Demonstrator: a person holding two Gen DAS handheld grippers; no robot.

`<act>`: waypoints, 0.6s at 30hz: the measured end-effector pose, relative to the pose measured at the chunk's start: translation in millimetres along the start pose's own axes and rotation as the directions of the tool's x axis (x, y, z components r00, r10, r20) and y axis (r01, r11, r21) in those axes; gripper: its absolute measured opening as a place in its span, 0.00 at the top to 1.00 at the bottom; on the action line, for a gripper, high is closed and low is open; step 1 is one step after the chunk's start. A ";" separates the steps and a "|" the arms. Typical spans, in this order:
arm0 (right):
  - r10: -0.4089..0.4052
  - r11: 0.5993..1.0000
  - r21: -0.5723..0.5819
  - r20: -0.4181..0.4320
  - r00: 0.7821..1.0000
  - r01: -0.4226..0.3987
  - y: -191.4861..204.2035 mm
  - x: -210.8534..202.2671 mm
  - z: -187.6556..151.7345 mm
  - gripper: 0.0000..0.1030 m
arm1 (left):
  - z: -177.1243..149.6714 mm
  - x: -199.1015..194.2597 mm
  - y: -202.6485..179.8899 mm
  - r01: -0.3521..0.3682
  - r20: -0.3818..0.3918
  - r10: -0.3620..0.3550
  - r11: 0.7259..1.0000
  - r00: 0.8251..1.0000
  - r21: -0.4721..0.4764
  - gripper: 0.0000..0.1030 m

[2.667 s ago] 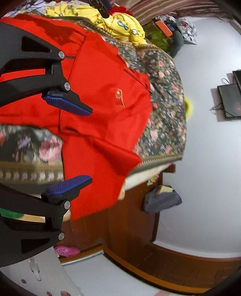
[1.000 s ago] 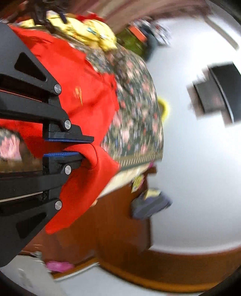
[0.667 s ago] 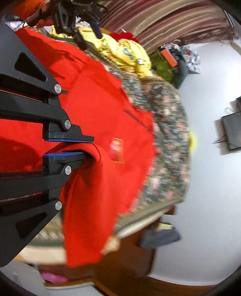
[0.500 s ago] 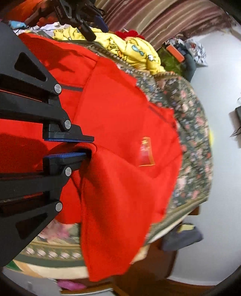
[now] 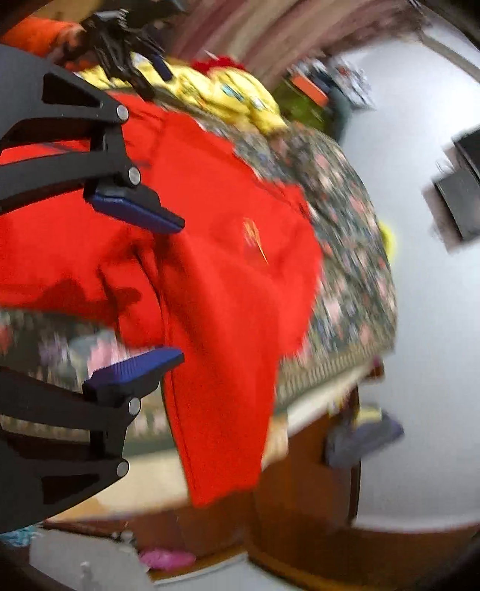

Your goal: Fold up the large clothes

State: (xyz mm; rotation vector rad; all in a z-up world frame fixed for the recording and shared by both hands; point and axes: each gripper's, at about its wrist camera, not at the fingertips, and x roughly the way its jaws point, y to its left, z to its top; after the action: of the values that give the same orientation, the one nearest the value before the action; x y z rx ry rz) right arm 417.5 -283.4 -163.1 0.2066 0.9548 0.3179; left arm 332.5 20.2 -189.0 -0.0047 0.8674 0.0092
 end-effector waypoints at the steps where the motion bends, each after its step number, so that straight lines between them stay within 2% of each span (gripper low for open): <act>1: -0.032 0.999 0.032 0.009 0.999 0.031 -10.7 0.8 2.2 0.35 | 0.5 1.0 -1.3 0.000 -0.001 0.000 1.000 1.000 0.003 0.13; 4: -0.080 0.988 0.136 0.010 0.997 0.077 -43.4 8.3 5.6 0.34 | -0.1 4.4 -3.6 0.001 -0.006 -0.001 1.000 1.000 0.006 0.13; 10: -0.055 0.924 0.376 -0.054 0.997 0.071 -106.0 44.2 1.6 0.34 | -2.4 15.0 -1.3 -0.015 -0.025 0.014 1.000 1.000 -0.013 0.13; 16: -0.010 0.855 0.515 -0.096 0.995 0.058 -135.5 71.4 -2.1 0.34 | -0.6 22.8 10.1 -0.046 -0.032 0.045 0.997 0.999 -0.057 0.13; 18: -0.026 0.849 0.525 -0.086 0.996 0.067 -140.0 79.0 -2.2 0.34 | 0.4 24.8 14.2 -0.054 -0.033 0.052 0.996 0.998 -0.075 0.13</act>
State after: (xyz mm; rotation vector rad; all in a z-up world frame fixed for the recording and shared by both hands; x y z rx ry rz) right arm 482.5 -386.1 -268.3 0.6804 1.1080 0.0077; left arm 348.7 34.6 -207.6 -0.0530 0.8976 0.0917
